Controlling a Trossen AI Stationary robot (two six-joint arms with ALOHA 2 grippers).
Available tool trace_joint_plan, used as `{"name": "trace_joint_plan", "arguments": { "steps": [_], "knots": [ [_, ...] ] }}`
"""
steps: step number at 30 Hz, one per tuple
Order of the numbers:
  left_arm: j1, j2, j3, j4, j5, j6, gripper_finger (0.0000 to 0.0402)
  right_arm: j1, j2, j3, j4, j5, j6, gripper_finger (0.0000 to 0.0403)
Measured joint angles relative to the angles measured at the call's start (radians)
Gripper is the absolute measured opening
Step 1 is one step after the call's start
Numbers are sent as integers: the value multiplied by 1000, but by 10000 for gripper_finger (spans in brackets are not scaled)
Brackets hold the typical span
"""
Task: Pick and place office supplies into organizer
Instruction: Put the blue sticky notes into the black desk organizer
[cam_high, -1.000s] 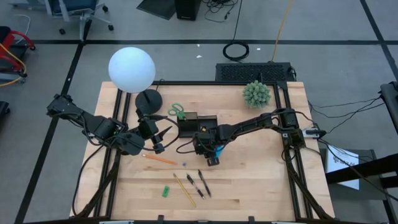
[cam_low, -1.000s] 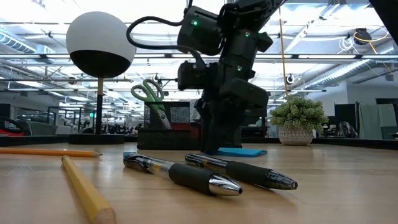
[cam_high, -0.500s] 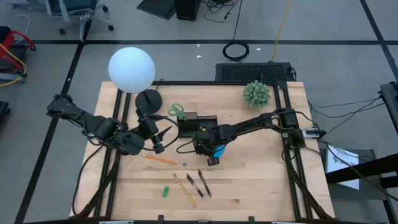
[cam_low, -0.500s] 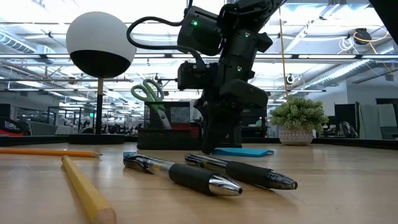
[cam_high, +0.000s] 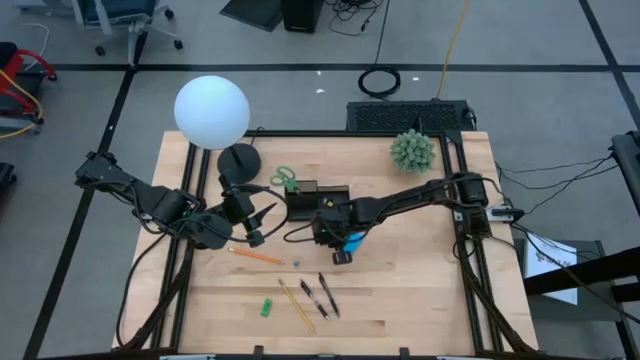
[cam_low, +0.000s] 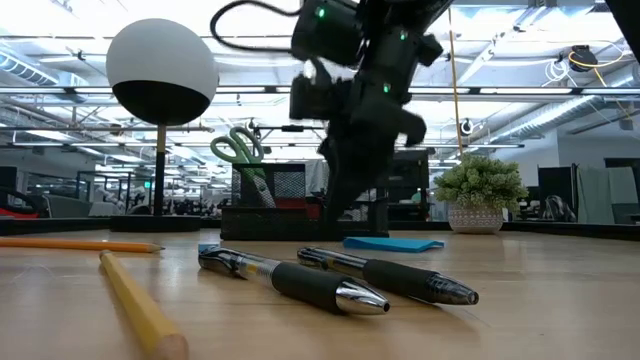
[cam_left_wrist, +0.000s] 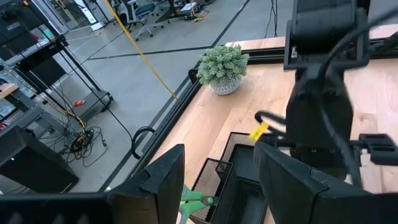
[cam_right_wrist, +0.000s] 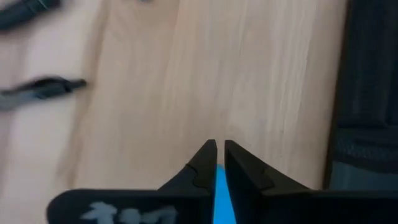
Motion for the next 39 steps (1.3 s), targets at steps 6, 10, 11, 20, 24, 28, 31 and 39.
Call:
{"name": "trace_joint_plan", "arguments": {
  "steps": [6,10,11,20,24,28,31,39],
  "knots": [
    [0,0,0,0,1,1,195,1,-65,2,-61,-1,67,67],
    [0,0,0,0,3,2,195,0,-74,2,-135,-3,129,116],
    [0,0,0,0,3,2,195,0,-75,2,-153,-3,153,129],
    [0,0,0,1,3,2,195,-2,-75,2,-248,-3,394,249],
    [0,0,0,0,3,1,195,-2,-75,2,-259,-2,459,303],
    [0,0,0,0,3,1,195,-2,-75,2,-259,-2,498,353],
    [0,0,0,-8,3,0,195,-1,-75,-3,-247,-2,527,380],
    [0,0,0,-10,3,-5,195,-2,-75,-135,-117,-24,606,395]
  ]
}}
